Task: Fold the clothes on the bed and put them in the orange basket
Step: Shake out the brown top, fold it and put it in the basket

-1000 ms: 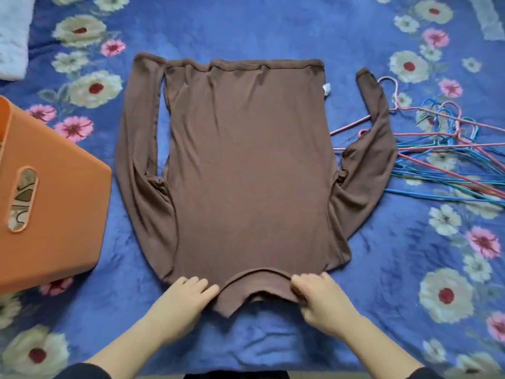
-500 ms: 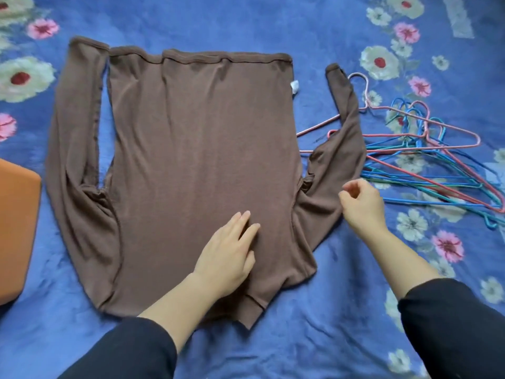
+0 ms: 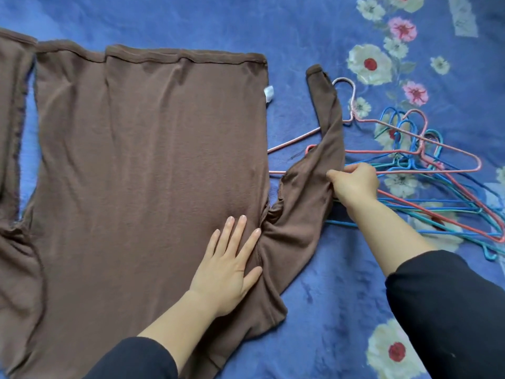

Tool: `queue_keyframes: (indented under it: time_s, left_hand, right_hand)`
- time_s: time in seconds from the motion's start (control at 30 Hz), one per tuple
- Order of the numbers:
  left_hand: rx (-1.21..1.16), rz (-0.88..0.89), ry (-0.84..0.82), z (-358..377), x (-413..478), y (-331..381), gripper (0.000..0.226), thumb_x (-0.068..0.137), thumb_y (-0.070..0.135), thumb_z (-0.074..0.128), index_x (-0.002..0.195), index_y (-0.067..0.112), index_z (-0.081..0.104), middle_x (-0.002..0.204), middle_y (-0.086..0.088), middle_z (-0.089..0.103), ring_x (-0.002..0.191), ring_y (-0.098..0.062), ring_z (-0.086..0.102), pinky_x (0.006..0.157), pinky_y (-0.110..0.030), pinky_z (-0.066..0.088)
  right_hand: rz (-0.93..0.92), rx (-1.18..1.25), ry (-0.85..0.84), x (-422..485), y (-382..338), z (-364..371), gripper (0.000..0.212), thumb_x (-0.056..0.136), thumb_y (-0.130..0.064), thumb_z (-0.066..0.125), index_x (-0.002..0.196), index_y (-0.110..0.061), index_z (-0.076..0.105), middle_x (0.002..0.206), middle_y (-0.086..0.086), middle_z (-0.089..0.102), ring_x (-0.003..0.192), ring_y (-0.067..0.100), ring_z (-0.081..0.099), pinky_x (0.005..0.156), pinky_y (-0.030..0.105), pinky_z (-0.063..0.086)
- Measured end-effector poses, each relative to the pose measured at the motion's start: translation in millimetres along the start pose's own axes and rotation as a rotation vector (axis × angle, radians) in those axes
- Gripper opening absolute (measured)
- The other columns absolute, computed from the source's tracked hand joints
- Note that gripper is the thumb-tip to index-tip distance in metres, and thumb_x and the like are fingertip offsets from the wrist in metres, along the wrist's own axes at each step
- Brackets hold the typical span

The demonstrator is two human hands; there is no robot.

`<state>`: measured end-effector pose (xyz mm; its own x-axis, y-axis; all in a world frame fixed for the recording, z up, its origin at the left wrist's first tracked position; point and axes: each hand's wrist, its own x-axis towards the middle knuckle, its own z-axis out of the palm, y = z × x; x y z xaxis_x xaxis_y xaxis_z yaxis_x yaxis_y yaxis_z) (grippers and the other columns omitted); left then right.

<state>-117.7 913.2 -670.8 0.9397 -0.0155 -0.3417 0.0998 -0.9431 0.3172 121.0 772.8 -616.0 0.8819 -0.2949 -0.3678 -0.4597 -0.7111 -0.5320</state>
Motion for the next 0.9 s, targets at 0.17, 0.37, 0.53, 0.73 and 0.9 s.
queue_keyframes:
  time_s: [0.17,0.37,0.53,0.73,0.9]
  left_hand:
    - [-0.167,-0.048,-0.118,-21,8,-3,0.077,0.081,0.062,0.016,0.153,0.038,0.005,0.16,0.004,-0.014,0.148,-0.019,-0.014,0.114,-0.029,-0.014]
    - [-0.659,-0.054,-0.174,-40,11,-17,0.061,0.082,0.021,0.047,0.14,0.039,0.044,0.157,0.016,0.011,0.145,-0.003,0.0,0.118,-0.025,0.003]
    - [-1.667,-0.915,0.081,-75,3,-73,0.042,0.082,-0.013,0.028,0.103,0.005,0.06,0.1,-0.011,0.069,0.089,-0.019,0.069,0.076,-0.023,0.053]
    - [-1.438,-1.006,0.478,-103,25,-122,0.048,0.08,0.001,0.05,0.128,0.002,0.046,0.093,-0.007,0.063,0.067,-0.009,0.066,0.066,-0.019,0.053]
    - [-0.639,-0.519,0.315,-123,56,-110,0.105,0.059,0.025,0.074,0.148,0.037,0.02,0.153,-0.006,0.008,0.141,-0.02,0.012,0.113,-0.041,0.018]
  right_hand:
    - [0.314,0.835,-0.168,-17,-43,3,0.011,0.055,-0.011,0.056,0.063,-0.012,0.049,0.054,0.004,0.046,0.048,0.02,0.039,0.05,0.023,0.038]
    - [-0.521,0.505,-0.485,-110,-95,57,0.053,0.071,-0.014,0.052,0.122,-0.021,0.066,0.083,-0.012,0.061,0.07,-0.001,0.048,0.072,0.023,0.046]
    - [-0.946,-0.583,-0.859,-125,-48,84,0.072,0.086,-0.027,0.053,0.152,-0.032,0.024,0.119,0.008,0.062,0.11,0.025,0.058,0.093,0.032,0.045]
    - [-1.201,-0.625,-0.511,-122,3,71,0.058,0.084,-0.046,0.048,0.128,-0.009,0.051,0.098,0.007,0.059,0.088,0.029,0.058,0.074,0.039,0.049]
    - [-1.302,-0.73,-0.369,-125,28,69,0.064,0.074,-0.057,0.05,0.119,-0.011,0.057,0.091,0.005,0.056,0.08,0.026,0.054,0.066,0.036,0.046]
